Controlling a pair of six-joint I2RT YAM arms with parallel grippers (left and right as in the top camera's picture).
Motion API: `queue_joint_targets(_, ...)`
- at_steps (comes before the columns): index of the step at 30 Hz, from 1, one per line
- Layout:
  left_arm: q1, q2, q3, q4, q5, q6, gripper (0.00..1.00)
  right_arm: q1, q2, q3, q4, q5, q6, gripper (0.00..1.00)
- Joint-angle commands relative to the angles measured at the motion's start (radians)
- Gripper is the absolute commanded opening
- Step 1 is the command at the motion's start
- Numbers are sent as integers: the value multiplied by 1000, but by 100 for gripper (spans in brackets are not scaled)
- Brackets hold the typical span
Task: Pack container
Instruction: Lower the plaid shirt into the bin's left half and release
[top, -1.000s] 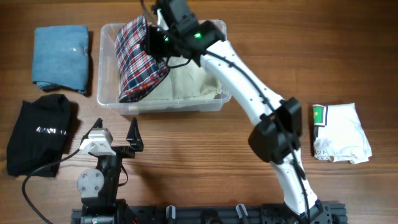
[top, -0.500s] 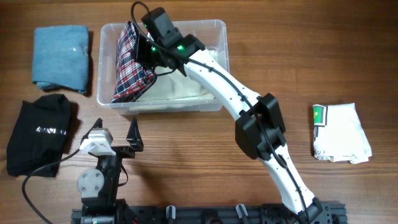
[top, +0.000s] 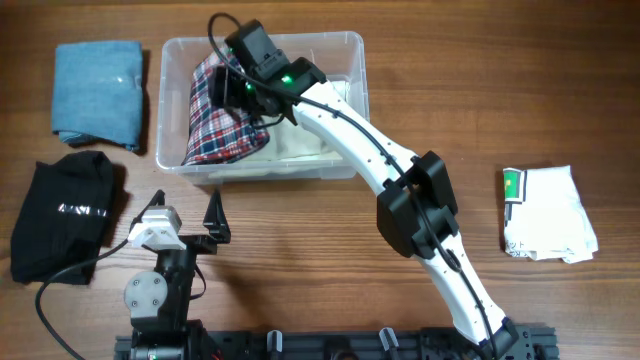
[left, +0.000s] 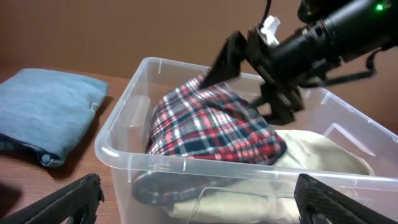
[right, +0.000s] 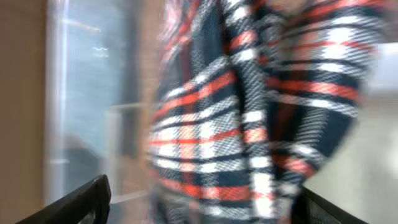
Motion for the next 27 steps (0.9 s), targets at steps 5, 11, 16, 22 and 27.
queue_joint_targets(5,5,-7,-5,-5,-9,-5,100,8,-95,11,-157,313,-314,91)
queue_joint_targets(11,5,-7,-5,-5,-9,-5,100,25,-90,10,-192,304,-468,56)
queue_joint_targets(16,5,-7,-5,-5,-9,-5,100,66,-39,10,-182,258,-480,4)
queue_joint_targets(22,5,-7,-5,-5,-9,-5,100,69,66,10,-179,177,-421,4)
queue_joint_targets(27,5,-7,-5,-5,-9,-5,100,69,92,10,-189,127,-399,4)
